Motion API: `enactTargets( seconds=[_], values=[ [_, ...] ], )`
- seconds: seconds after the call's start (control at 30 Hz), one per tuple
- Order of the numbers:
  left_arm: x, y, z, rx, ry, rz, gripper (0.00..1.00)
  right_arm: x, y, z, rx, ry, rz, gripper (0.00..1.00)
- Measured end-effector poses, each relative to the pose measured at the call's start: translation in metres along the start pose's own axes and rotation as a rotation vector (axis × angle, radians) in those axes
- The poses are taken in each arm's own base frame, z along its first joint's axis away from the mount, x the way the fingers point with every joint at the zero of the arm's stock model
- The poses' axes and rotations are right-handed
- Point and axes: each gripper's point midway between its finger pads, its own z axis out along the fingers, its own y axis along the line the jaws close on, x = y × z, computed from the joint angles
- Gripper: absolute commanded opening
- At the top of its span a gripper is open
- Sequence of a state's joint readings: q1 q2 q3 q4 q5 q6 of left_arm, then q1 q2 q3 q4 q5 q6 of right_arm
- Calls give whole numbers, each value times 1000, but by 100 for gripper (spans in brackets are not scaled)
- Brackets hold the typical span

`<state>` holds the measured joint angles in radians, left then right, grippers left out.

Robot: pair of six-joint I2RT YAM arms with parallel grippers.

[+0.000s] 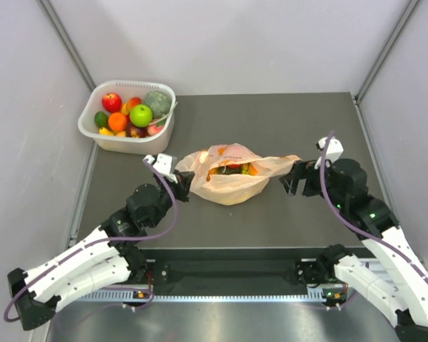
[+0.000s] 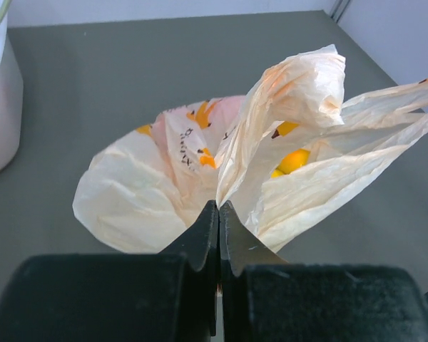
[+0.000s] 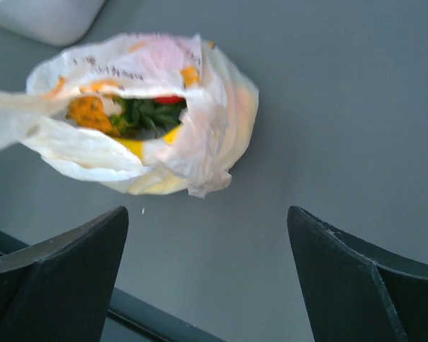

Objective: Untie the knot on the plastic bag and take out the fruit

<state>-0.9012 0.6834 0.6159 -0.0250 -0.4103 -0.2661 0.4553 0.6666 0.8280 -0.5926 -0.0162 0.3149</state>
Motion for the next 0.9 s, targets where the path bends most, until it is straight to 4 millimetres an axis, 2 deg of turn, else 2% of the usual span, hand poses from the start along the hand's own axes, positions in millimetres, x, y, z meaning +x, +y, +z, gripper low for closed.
enactTargets(
  seconds=[0.13,0.23,0.33,0.43,0.57,0.67,0.8,0.9],
  values=[
    [12,12,-10,-31,-5,-48,0,-45,2,-24,31,-90,-63,92],
    [8,23,-23,-62,-55,-104,0,-82,5,-33,61,-137,-108,91],
    [-3,33,-36,-89,-126,-175,0,-110,7,-18,89,-136,-156,91],
    [-13,40,-45,-109,-175,-231,0,-121,8,13,115,-74,-217,93],
    [-11,45,-47,-134,-182,-267,0,-111,22,64,84,44,-329,95],
    [-7,47,-47,-147,-173,-276,0,-92,52,96,-2,135,-443,97],
    [-7,50,-46,-165,-176,-286,0,-71,91,124,-110,212,-560,97],
    [-7,52,-47,-176,-178,-286,0,-48,103,135,-153,272,-613,97]
  ],
)
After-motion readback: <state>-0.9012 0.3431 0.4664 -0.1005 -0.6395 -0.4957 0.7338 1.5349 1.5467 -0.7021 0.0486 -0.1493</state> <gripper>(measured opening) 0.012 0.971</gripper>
